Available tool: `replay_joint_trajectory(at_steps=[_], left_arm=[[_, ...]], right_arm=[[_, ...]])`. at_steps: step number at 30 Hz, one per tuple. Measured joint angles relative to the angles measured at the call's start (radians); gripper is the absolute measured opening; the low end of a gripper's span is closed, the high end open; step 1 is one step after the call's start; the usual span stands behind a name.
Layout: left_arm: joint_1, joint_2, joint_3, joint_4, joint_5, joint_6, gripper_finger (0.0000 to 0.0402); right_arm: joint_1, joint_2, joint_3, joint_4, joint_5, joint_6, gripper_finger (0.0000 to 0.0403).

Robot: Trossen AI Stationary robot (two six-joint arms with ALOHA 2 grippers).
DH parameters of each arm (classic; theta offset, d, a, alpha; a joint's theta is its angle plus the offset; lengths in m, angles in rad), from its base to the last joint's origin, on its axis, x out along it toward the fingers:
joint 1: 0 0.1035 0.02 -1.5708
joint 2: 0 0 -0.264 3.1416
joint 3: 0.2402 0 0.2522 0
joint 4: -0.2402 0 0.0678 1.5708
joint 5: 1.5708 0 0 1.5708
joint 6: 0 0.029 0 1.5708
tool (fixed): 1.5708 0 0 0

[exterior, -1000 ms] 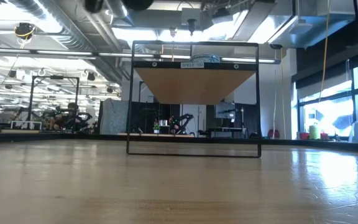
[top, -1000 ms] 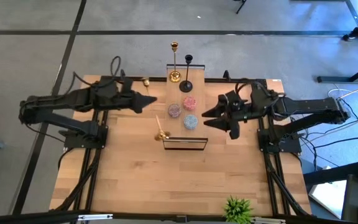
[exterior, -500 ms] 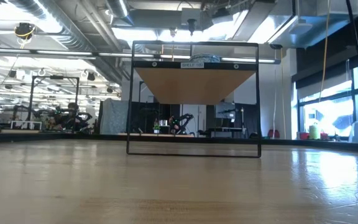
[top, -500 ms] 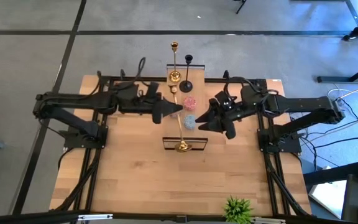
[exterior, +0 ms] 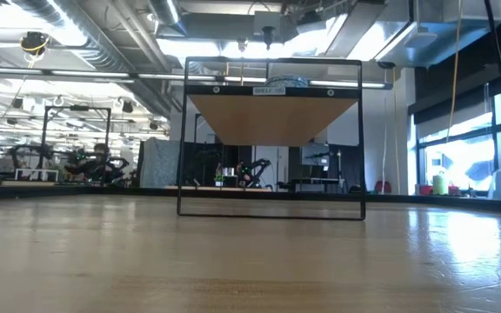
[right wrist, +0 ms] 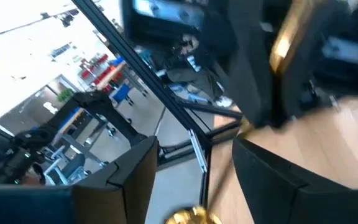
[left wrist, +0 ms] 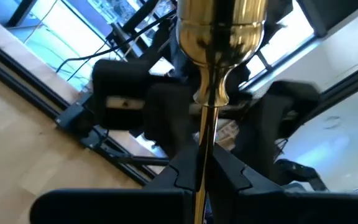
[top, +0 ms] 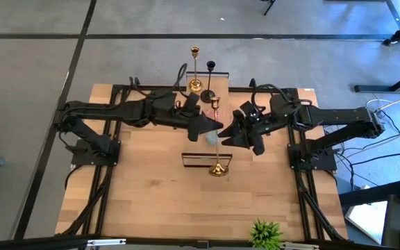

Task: Pick & Place candle stick holders
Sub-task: Put the gold candle holder on the shelf

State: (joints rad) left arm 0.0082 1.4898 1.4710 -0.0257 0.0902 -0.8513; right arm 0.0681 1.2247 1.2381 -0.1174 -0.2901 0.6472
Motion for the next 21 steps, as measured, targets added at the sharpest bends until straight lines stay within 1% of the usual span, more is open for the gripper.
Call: replay_joint_trajectory(at_steps=[4,7,15,21], left_arm=[[0.000,-0.008,0.008,0.000,-0.007,0.001,0.0012],[0.000,-0.019,0.008,0.018,-0.010,0.001,0.0012],[-0.010,-0.003,0.008,0.028,-0.018,0.002,0.0012],[-0.010,0.007,0.007,0.082,-0.019,0.009,0.0011]], right_arm=[[0.000,0.000,0.000,-0.058,0.000,0.005,0.0213],[0.000,0.000,0.000,-0.066,0.000,0.016,0.0213],[0.000,0.000,0.000,-0.013,0.016,0.019,0.0213],[0.000,0.021,0.000,0.036,0.017,0.019,0.0213]])
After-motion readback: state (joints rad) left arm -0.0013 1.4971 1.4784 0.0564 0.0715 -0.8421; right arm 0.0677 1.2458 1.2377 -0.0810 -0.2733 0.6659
